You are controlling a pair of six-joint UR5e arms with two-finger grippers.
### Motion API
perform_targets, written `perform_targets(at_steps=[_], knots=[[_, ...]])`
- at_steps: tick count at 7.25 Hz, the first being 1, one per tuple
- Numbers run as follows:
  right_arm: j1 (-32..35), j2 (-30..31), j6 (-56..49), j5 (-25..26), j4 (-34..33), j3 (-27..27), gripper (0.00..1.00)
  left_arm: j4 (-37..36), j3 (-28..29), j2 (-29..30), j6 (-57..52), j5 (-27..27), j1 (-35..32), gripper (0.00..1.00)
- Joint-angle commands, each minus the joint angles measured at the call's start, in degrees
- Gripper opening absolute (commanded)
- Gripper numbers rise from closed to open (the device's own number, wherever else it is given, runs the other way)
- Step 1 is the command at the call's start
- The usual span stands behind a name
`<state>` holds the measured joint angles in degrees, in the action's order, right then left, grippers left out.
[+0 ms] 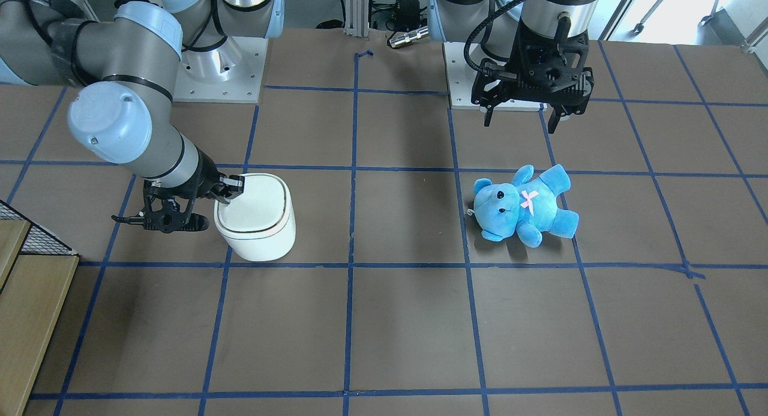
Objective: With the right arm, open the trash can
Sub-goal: 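Pull the lid edge upward with the right gripper to tilt it open, then raise the right gripper away from the opened trash can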
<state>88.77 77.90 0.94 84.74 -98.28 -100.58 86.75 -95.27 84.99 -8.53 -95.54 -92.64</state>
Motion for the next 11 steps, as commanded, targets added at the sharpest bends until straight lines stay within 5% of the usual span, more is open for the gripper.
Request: perform_targets(at_steps=[1,3,4,5,6,9,11], knots=[[0.0,-0.6,0.0,0.1,-0.1,0.0,0.0,0.0,0.0,0.0,0.0,0.0,0.0,1.0],[-0.1,0.1,0.2,0.8,0.5,1.3,0.0,0.0,0.0,0.0,0.0,0.0,0.0,1.0],[-0.1,1.8,0.2,1.0,1.2,2.5,0.12,0.0,0.0,0.0,0.0,0.0,0.0,1.0],[-0.1,3.6,0.2,1.0,2.0,3.2,0.43,0.0,0.0,0.0,0.0,0.0,0.0,1.0],[-0.3,5.0,0.2,1.0,2.4,4.7,0.97,0.0,0.0,0.0,0.0,0.0,0.0,1.0],[-0.5,7.6,-0.1,5.2,11.2,15.3,1.0,0.0,0.0,0.0,0.0,0.0,0.0,1.0],[-0.6,9.9,-0.5,5.5,12.5,16.4,1.0,0.0,0.0,0.0,0.0,0.0,0.0,1.0]])
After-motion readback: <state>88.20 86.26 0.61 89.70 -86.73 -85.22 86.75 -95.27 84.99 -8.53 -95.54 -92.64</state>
